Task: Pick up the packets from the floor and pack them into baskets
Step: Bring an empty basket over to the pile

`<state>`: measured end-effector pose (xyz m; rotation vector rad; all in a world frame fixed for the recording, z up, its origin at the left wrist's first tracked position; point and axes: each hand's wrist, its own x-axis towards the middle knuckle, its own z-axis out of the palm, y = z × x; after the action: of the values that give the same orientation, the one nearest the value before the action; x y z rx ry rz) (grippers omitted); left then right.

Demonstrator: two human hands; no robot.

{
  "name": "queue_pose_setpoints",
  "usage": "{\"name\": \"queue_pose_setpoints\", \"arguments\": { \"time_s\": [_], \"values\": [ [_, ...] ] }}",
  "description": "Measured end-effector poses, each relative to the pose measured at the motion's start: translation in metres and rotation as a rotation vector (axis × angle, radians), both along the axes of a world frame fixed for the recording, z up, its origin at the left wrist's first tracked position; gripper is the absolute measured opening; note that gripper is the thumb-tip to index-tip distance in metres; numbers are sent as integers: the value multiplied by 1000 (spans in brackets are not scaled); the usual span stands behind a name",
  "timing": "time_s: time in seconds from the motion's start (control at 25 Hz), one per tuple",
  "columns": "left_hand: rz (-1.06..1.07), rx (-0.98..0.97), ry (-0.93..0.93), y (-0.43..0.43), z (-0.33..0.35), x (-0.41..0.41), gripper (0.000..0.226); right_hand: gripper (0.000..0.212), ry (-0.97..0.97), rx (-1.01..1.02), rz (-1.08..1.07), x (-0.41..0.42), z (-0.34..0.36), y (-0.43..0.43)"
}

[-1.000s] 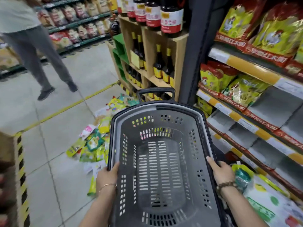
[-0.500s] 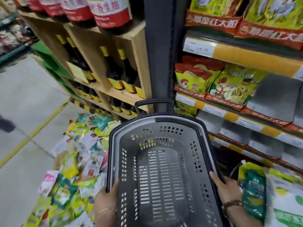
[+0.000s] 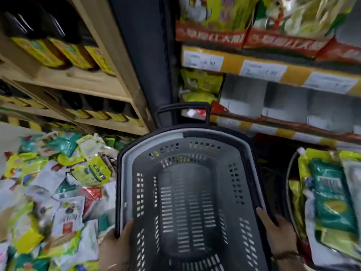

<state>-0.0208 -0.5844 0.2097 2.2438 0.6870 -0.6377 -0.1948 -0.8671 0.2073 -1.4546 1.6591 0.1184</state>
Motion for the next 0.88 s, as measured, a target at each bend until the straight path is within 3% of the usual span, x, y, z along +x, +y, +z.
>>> {"name": "queue_pose_setpoints", "arguments": {
  "time_s": [0.12,0.32,0.56,0.88],
  "values": [
    [-27,-16,-19,4,-37,1,33,48,-47,-74,-19,-15,-26,6],
    [-60,19,-75,10,-68,-18,38,50,-116,-152,-4,-35,-46,20],
    [-17,46,-66,44,-75,-47,46,49,-52,-70,-48,-76,-64,54],
    [-168,90,-21,20,-115,-49,32,51,24,-62,-113,-92,-104,48]
  ]
}}
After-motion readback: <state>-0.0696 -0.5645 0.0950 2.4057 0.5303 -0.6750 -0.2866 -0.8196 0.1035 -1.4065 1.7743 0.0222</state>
